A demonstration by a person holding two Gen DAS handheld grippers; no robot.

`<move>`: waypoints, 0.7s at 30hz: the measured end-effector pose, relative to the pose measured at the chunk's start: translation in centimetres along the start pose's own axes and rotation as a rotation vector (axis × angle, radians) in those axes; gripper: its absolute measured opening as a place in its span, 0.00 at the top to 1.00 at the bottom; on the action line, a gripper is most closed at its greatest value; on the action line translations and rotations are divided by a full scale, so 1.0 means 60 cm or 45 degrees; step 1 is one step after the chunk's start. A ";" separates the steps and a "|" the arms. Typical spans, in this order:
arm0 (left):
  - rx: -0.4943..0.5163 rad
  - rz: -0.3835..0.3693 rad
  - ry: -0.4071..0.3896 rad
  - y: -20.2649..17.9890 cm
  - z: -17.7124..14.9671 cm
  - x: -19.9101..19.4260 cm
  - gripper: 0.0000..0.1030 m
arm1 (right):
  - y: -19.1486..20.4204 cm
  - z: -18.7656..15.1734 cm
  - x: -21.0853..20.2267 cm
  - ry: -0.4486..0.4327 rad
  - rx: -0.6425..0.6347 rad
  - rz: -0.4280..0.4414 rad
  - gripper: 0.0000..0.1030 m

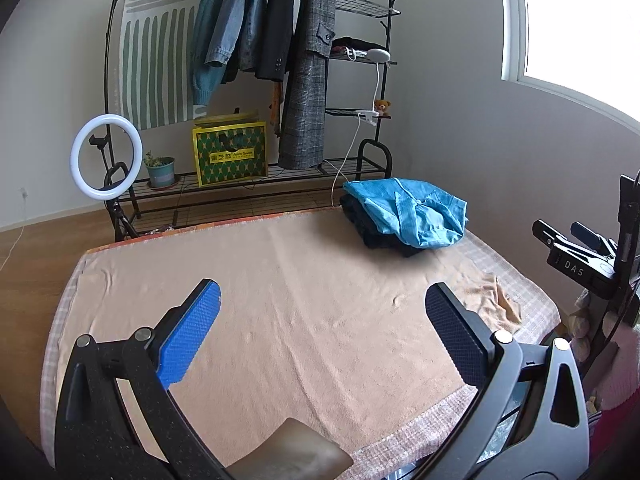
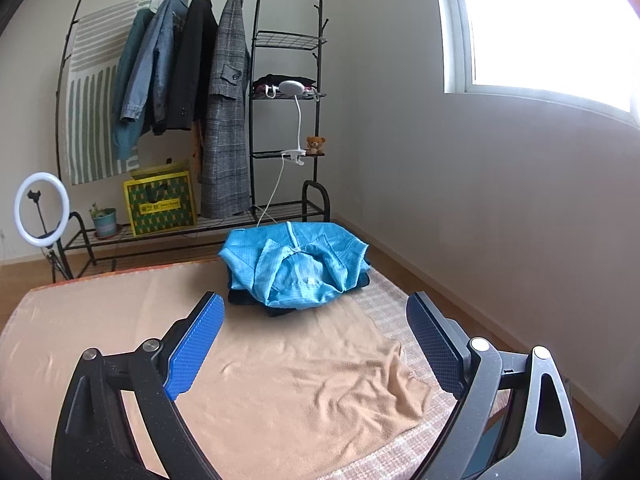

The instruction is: Fold large clothes

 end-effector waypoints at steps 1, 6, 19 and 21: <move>0.002 0.004 0.001 -0.001 -0.003 0.001 0.00 | 0.001 -0.003 0.003 0.009 -0.001 0.005 0.10; 0.026 0.013 0.006 -0.008 -0.011 0.003 0.00 | 0.011 -0.011 0.012 0.035 -0.042 0.009 0.10; 0.038 0.000 0.000 -0.018 -0.013 0.000 0.00 | 0.022 -0.013 0.016 0.039 -0.073 0.021 0.10; 0.040 -0.001 -0.003 -0.019 -0.012 -0.002 0.00 | 0.023 -0.013 0.015 0.040 -0.073 0.019 0.10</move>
Point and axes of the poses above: each gripper's, at about its wrist camera, not at the fingertips, and x roughly the way its jaws point, y to its left, z to its top, the point moved 5 cm from there along x, roughly the way its jaws point, and after that the axes turned 5 degrees about z, right-handed, at the moved point
